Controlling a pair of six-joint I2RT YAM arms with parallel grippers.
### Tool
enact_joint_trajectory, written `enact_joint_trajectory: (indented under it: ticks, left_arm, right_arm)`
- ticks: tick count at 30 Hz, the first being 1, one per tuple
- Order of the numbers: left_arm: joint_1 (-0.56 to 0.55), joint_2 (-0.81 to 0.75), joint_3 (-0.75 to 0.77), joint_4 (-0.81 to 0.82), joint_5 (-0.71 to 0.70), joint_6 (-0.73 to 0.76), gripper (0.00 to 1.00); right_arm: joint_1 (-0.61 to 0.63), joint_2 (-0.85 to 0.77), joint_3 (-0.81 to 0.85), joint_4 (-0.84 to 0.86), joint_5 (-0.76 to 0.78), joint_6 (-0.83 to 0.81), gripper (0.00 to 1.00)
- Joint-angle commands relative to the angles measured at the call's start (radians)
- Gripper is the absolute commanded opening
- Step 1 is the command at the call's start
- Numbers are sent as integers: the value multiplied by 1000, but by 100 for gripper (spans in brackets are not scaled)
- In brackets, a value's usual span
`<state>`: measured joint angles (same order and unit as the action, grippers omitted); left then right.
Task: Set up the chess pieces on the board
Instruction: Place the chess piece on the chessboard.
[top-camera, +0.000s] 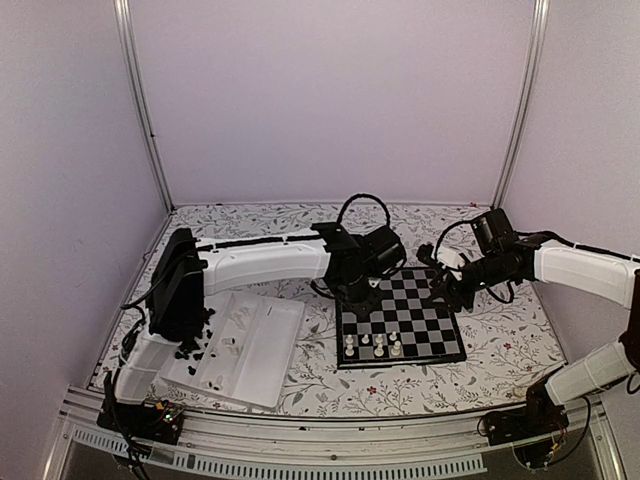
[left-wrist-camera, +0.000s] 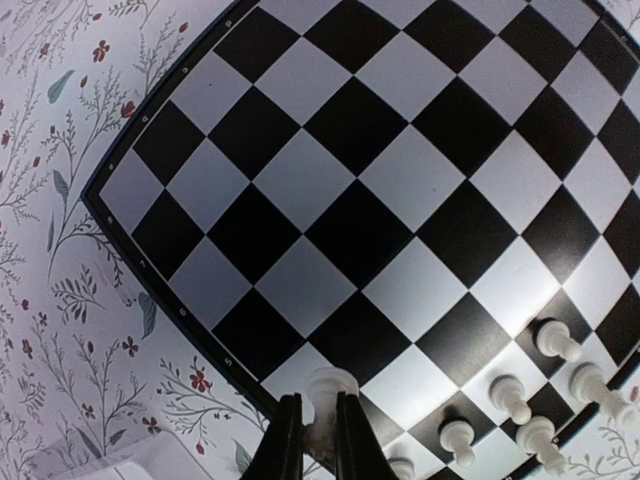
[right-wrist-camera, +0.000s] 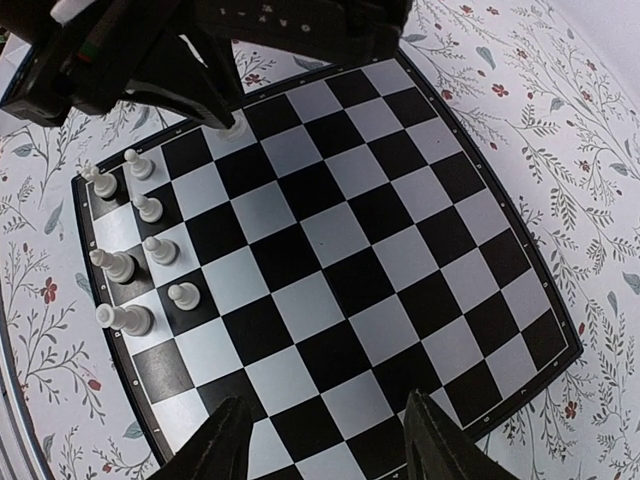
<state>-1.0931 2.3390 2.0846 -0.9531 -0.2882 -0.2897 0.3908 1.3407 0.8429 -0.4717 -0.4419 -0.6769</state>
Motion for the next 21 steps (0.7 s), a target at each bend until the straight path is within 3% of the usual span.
enact_joint_trajectory:
  ticks: [1,9,15,21]
  left_arm:
    - [22,44,33,40,92,40,6]
    - [45,69,33,49,151,61,10]
    - [61,29,55,62,189,68,31]
    - [90,-145,-7,66,158,91,37]
  right_arm:
    - [-7,26,-1,10,6,5,54]
    - [-6,47,7,7,-19,2,54]
    - [-6,69,53,-34,-63,-9,57]
    - [54,107,120,-76,-26,-21,56]
